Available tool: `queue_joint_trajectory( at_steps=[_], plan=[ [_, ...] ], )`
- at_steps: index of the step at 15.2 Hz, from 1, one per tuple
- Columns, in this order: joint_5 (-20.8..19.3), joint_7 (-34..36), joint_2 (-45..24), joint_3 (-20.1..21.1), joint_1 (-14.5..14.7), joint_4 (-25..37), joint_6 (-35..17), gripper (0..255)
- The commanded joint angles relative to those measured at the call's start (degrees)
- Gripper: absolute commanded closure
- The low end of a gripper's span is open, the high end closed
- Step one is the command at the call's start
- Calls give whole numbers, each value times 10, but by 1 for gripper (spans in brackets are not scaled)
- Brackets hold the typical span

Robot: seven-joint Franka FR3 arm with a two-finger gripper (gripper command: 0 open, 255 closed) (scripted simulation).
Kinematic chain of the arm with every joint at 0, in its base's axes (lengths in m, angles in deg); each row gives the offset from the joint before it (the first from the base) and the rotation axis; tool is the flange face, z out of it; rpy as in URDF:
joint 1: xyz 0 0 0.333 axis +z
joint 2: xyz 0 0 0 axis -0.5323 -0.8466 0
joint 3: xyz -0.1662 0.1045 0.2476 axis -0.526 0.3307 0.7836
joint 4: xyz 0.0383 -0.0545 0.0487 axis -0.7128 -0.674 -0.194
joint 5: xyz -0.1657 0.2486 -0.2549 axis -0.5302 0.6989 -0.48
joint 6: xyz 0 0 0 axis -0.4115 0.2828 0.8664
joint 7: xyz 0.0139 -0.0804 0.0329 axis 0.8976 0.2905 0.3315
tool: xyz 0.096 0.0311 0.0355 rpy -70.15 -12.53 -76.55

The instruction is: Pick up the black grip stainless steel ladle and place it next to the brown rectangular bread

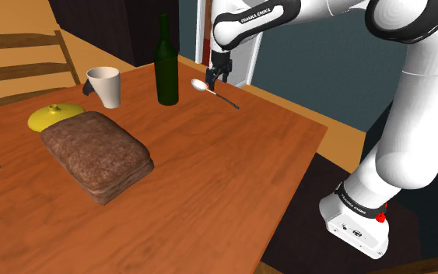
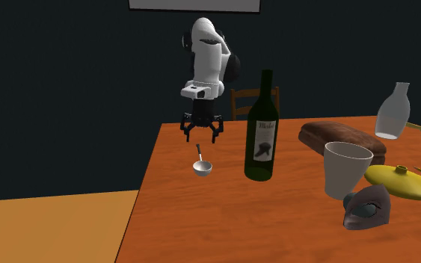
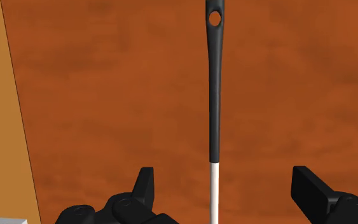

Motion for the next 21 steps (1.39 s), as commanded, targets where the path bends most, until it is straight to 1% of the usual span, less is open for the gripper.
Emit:
queue_joint_trajectory(
  at_steps=[1, 9, 16, 17, 21],
  plan=[
    [-4, -3, -39, 0, 3, 44, 4, 0],
    [-8, 0, -65, -3, 0, 24, -42, 0],
    [-8, 0, -65, -3, 0, 24, -42, 0],
    [-8, 0, -65, -3, 0, 24, -42, 255],
    [-8, 0, -65, -3, 0, 24, -42, 255]
  ],
)
